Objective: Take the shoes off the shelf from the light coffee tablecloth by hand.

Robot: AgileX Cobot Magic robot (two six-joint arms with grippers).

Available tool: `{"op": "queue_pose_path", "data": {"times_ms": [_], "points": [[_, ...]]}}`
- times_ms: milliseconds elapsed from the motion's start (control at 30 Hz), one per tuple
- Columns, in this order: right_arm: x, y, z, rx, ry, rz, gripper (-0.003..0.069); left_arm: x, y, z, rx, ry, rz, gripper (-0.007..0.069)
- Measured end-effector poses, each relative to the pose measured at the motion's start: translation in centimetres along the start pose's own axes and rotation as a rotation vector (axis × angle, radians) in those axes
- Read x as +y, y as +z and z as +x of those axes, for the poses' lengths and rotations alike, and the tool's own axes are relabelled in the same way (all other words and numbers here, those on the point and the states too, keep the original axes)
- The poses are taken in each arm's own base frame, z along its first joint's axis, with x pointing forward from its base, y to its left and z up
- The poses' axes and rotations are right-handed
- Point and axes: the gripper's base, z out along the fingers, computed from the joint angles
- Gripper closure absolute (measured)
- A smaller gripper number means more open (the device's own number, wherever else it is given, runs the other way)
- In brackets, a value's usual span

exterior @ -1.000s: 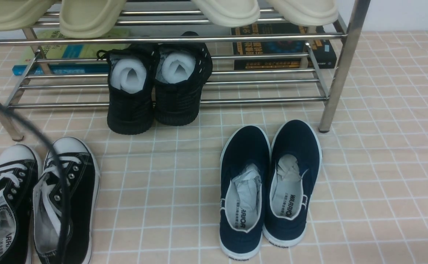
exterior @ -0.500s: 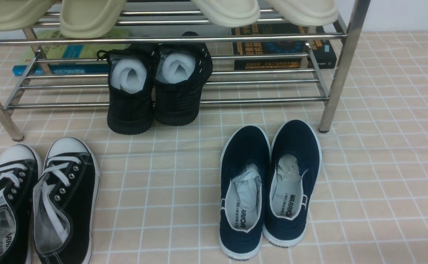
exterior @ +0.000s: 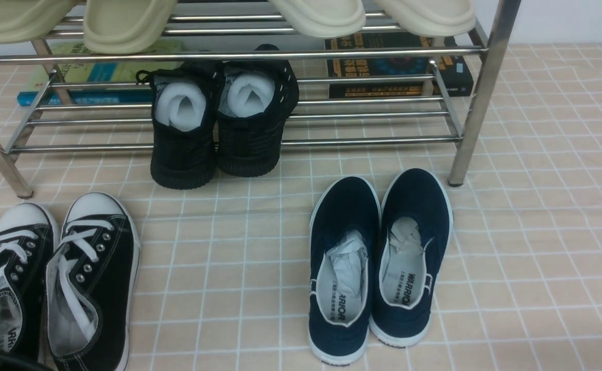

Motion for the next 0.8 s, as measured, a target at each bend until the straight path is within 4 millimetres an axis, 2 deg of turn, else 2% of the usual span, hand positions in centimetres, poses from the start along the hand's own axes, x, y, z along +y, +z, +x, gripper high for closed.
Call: {"op": "queue_pose_path", "data": {"times_ms": [267, 567, 800], "points": [[0.0, 0.0, 0.0, 0.000, 0.000, 0.000, 0.0419, 0.1, 1.4, 1.5, -0.022, 0.025, -0.016, 0.0591], [0.0, 0.0, 0.0, 0.000, 0.000, 0.000, 0.0419, -0.1, 2.7, 6.0, -0.123, 0.009, -0.013, 0.0584], [0.0, 0.0, 0.0, 0.000, 0.000, 0.000, 0.0419, 0.2, 3.6, 8.0, -0.146, -0.046, -0.039, 0.0579]]}}
